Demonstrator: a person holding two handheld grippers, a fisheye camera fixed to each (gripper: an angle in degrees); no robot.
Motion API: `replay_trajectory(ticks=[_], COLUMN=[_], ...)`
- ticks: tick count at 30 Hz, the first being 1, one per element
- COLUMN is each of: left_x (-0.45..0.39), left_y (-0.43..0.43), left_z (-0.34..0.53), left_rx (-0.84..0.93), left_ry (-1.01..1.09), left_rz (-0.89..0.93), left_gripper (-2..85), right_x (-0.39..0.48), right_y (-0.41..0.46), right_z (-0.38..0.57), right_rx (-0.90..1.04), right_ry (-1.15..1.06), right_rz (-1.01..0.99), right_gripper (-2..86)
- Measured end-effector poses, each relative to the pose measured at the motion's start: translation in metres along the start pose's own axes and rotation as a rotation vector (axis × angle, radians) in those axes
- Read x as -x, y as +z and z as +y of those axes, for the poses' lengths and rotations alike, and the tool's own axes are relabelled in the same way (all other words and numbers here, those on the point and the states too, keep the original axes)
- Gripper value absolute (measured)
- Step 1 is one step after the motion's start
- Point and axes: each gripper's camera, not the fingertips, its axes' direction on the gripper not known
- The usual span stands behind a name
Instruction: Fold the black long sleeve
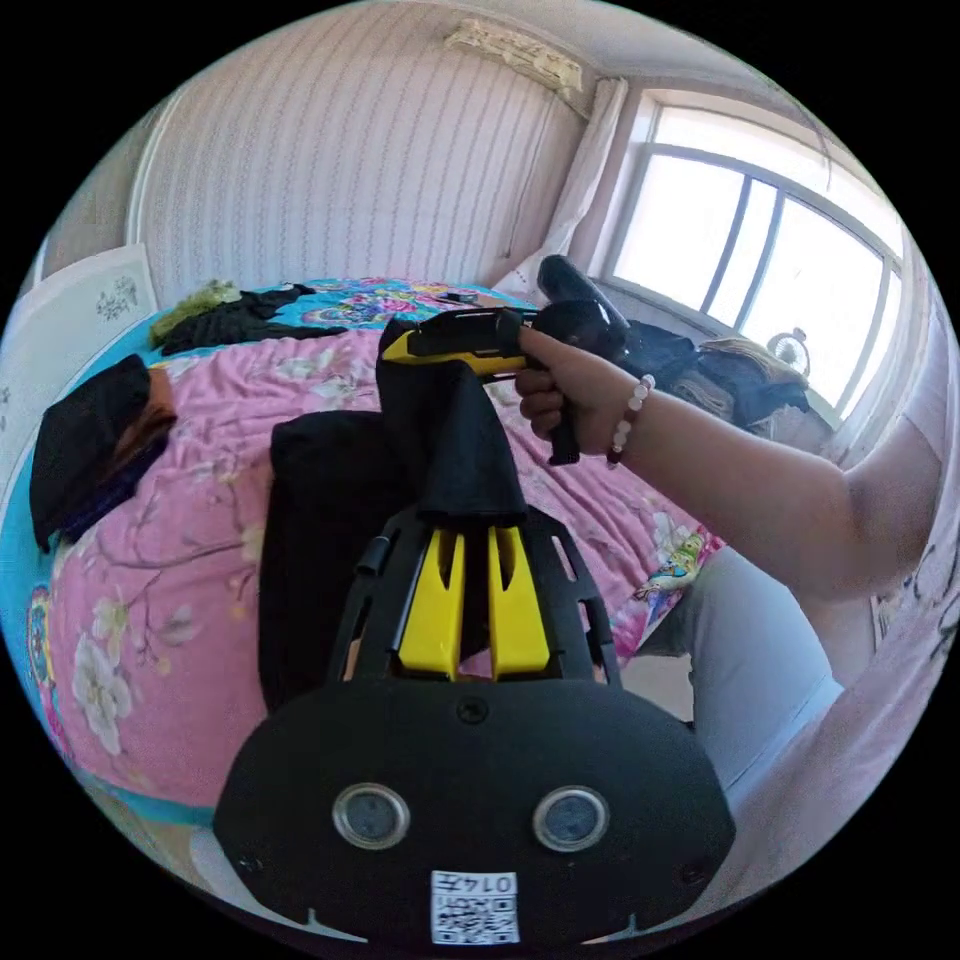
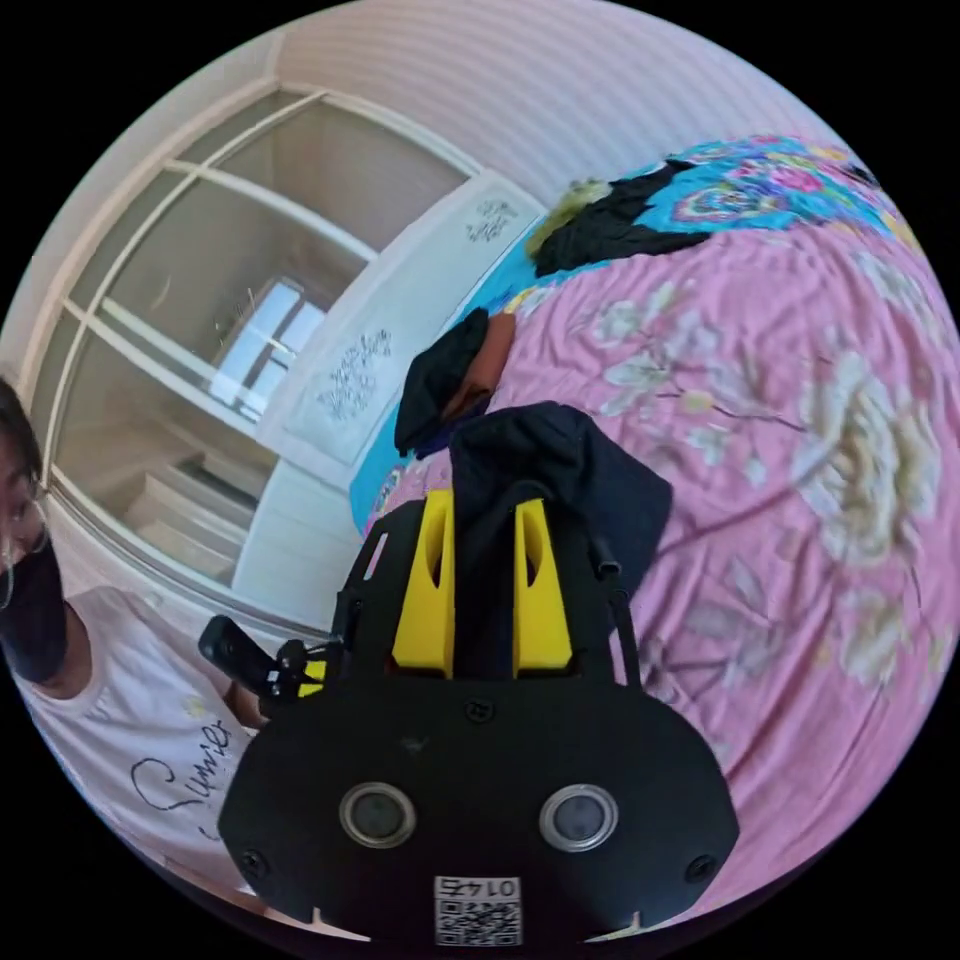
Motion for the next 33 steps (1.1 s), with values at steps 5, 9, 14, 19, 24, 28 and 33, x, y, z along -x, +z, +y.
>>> replay_trajectory(ticks=[5, 9, 14, 19, 24, 28, 33], left_x=[0.076, 0.106, 0.116, 0.118, 0.121, 0.116, 0.098], left_y=[-0.018, -0.04, -0.057, -0.035, -0.023, -0.03, -0.074], left_z=[0.032, 0.049, 0.04, 0.026, 0.028, 0.024, 0.016], left_rx=[0.183, 0.213, 0.065, 0.075, 0.131, 0.135, 0.015], left_ry=[-0.229, -0.313, -0.355, -0.357, -0.42, -0.384, -0.271], left_rz=[-0.216, -0.251, -0.125, -0.037, -0.034, 0.023, 0.09], left_gripper=[0.2, 0.1, 8.3, 13.6, 11.3, 4.6, 3.8], right_x=[0.035, 0.062, 0.07, 0.078, 0.072, 0.075, 0.098], right_y=[0.062, 0.045, 0.057, 0.131, 0.226, 0.228, 0.146], right_z=[-0.033, -0.057, -0.09, -0.114, -0.14, -0.152, -0.141], right_rx=[0.163, 0.113, 0.216, 0.465, 0.813, 0.836, 0.491], right_ry=[-0.115, -0.254, -0.353, -0.434, -0.37, -0.359, -0.404], right_rz=[-0.018, 0.078, 0.31, 0.335, 0.246, 0.196, 0.041], right_gripper=[10.3, 10.3, 15.3, 17.8, 14.4, 9.4, 6.4])
